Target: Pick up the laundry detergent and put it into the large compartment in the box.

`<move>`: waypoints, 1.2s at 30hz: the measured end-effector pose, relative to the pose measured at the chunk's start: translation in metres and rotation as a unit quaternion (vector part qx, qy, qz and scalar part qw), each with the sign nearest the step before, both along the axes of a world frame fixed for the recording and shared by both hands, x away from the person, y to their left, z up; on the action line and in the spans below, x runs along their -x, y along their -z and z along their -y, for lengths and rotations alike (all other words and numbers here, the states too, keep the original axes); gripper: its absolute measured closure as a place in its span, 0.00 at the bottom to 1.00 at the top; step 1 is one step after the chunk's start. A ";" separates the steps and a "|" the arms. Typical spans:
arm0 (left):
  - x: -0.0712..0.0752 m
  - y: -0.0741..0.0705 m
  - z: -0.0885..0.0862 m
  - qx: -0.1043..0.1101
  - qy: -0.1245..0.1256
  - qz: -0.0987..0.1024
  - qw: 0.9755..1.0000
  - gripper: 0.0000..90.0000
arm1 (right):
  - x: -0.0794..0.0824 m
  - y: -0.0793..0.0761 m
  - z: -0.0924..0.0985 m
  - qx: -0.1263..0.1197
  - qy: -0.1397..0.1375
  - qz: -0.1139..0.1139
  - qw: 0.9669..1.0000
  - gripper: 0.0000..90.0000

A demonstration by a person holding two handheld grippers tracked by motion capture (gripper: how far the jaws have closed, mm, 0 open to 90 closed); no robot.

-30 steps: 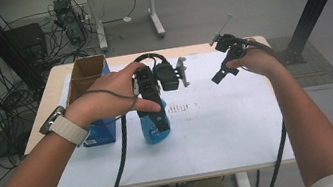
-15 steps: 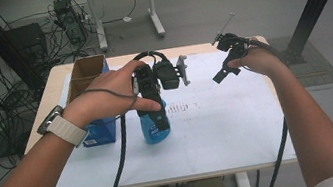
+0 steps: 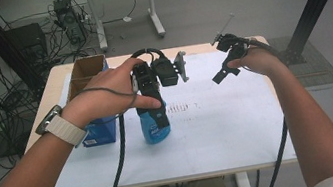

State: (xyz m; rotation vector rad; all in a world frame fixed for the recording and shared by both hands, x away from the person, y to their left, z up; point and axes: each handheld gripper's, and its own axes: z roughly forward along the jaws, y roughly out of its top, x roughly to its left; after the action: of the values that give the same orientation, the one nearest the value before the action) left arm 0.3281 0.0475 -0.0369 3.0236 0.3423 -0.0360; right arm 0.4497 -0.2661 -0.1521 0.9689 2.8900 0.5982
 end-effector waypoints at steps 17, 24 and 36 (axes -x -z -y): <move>-0.002 -0.013 -0.005 0.001 -0.052 0.013 0.999 0.10 | 0.001 -0.003 0.002 -0.003 -0.002 0.005 1.000 0.13; -0.004 -0.015 -0.005 -0.005 -0.082 0.018 0.996 0.10 | 0.001 -0.003 0.003 -0.002 -0.001 0.006 1.000 0.13; -0.011 -0.014 -0.007 -0.009 -0.117 0.019 0.993 0.10 | 0.000 -0.002 0.002 -0.002 0.000 0.003 1.000 0.13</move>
State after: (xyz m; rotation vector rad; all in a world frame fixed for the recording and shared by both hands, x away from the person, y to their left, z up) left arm 0.3387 0.0542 -0.0228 2.9754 0.6935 0.0418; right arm 0.4496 -0.2685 -0.1502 0.9665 2.8850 0.6067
